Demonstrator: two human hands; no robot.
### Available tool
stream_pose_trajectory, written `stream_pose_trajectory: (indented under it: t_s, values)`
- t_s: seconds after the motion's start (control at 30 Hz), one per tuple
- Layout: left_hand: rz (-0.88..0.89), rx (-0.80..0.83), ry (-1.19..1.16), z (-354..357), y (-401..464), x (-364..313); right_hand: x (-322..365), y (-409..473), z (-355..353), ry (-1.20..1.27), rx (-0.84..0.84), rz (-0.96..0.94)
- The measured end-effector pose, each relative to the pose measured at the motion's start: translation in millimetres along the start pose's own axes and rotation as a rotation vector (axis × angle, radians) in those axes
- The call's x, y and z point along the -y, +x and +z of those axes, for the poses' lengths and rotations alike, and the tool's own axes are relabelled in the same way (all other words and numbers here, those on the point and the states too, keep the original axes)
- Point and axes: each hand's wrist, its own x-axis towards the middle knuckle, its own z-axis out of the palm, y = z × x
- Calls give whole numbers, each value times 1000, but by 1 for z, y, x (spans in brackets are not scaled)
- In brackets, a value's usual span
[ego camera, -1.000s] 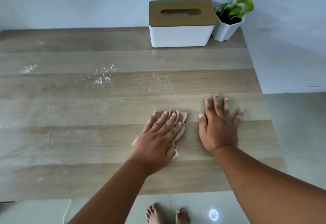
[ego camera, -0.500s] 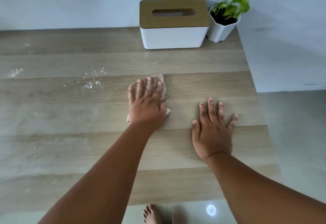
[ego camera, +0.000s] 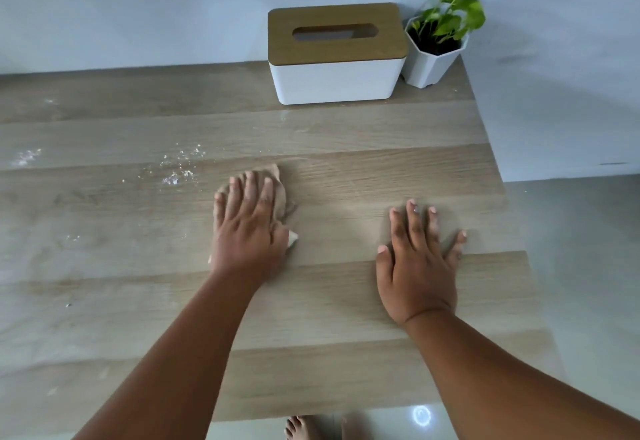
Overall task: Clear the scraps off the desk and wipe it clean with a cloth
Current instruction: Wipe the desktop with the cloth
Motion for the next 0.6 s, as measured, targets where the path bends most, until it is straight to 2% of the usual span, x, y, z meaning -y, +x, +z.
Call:
stream_pose_trajectory:
  t_s: [0.07, 0.13, 0.2, 0.3, 0.4, 0.47, 0.53, 0.6]
  values:
    - [-170, -4, -31, -2, 34, -9, -1, 0, 1, 1, -5, -1]
    - [-206, 5, -52, -3, 69, -15, -1, 1, 3, 0, -9, 1]
    - [-141, 30, -28, -5, 98, -23, -1, 2, 3, -2, -3, 5]
    - [99, 98, 25, -8, 111, -41, -1, 2, 1, -7, 14, 6]
    - [412, 137, 47, -10, 81, -56, 0, 1, -1, 3, 7, 10]
    - [552, 142, -15, -9, 55, -47, 1, 1, -2, 9, 14, 13]
    - [536, 104, -79, -7, 42, -26, 1, 0, -3, -5, 26, 12]
    - [349, 31, -85, -8, 49, -7, 1, 0, -3, -8, 27, 10]
